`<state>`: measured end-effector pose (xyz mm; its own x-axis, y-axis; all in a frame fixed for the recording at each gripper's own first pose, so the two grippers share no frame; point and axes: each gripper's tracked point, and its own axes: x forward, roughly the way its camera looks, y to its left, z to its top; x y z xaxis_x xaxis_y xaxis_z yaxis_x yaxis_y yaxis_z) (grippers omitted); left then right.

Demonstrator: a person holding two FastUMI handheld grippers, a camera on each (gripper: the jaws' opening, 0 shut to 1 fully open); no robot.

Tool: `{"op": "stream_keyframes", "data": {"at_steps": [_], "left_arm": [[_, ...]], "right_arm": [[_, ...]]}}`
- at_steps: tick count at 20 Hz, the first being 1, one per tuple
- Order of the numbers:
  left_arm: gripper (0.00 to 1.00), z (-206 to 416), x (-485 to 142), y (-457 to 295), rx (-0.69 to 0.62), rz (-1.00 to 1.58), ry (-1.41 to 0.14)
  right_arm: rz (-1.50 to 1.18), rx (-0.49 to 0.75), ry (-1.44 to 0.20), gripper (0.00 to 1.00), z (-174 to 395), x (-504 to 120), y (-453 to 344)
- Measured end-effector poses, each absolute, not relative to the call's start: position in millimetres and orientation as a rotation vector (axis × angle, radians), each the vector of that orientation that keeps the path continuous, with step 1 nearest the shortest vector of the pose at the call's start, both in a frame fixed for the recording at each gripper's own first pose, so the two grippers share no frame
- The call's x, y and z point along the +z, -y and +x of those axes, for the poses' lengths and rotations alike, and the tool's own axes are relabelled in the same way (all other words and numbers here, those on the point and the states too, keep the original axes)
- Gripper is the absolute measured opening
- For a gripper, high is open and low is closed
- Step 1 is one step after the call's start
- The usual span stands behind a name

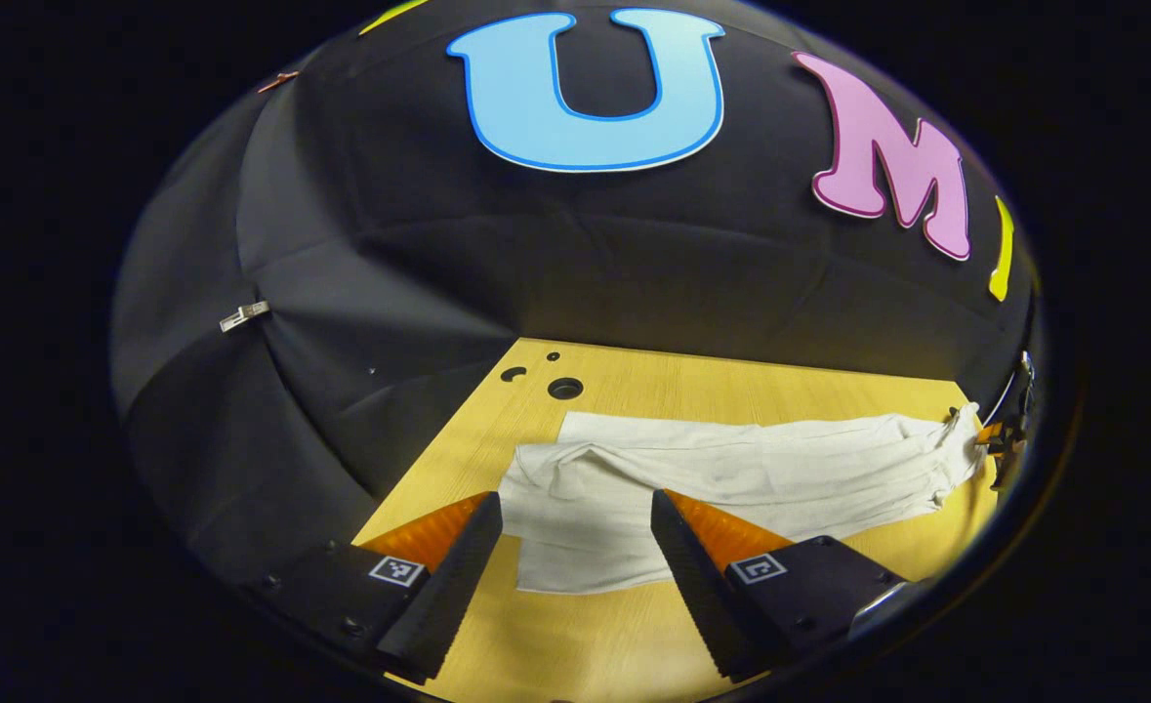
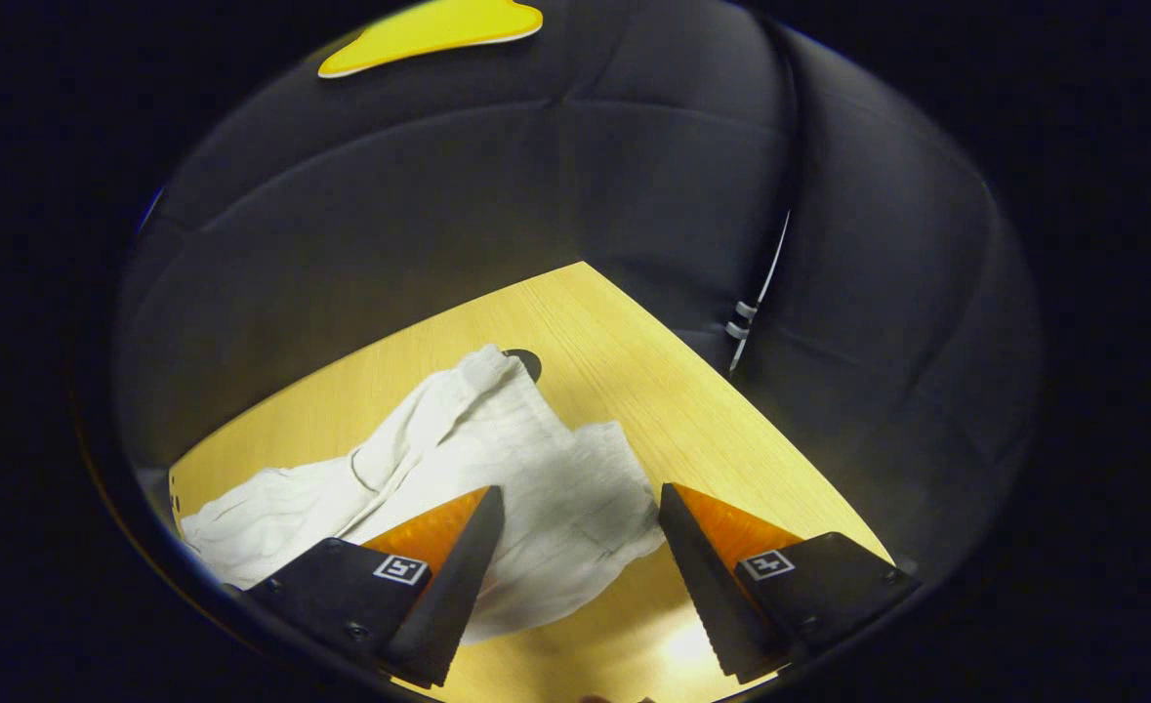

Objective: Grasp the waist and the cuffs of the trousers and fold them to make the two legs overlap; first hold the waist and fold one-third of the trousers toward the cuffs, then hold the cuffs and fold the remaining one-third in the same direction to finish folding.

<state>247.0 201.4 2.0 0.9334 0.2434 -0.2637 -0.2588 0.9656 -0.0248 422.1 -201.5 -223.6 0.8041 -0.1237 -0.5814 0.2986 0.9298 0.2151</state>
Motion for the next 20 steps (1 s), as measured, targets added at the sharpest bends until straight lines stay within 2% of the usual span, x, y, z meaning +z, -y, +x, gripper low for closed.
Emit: {"op": "stream_keyframes", "data": {"at_steps": [4,9,11,12,13,14,15,16,17,20], "left_arm": [[0.98,247,-8,-193,0.238,-0.073,-0.27],[0.98,234,-17,-186,0.252,-0.103,-0.286],[0.98,231,-22,-180,0.246,-0.118,-0.292],[0.98,230,-23,-176,0.244,-0.119,-0.293],[0.98,229,-26,-174,0.242,-0.118,-0.299],[0.98,227,-28,-169,0.239,-0.12,-0.304],[0.98,226,-29,-164,0.233,-0.123,-0.306],[0.98,224,-31,-161,0.23,-0.122,-0.306],[0.98,222,-30,-161,0.233,-0.121,-0.306],[0.98,214,-27,-158,0.254,-0.168,-0.287]], "right_arm": [[0.298,-0.27,-0.592,1.0,422,-233,204],[0.229,-0.262,-0.583,1.0,421,-239,200],[0.238,-0.25,-0.581,0.93,423,-240,193],[0.233,-0.251,-0.577,0.74,424,-238,191],[0.222,-0.251,-0.577,0.64,423,-236,189],[0.226,-0.245,-0.585,0.61,422,-238,186],[0.249,-0.231,-0.594,0.45,424,-237,181],[0.254,-0.227,-0.59,0.37,428,-238,179],[0.251,-0.236,-0.586,0.24,426,-236,177],[0.265,-0.243,-0.604,0.22,423,-231,180]]}}
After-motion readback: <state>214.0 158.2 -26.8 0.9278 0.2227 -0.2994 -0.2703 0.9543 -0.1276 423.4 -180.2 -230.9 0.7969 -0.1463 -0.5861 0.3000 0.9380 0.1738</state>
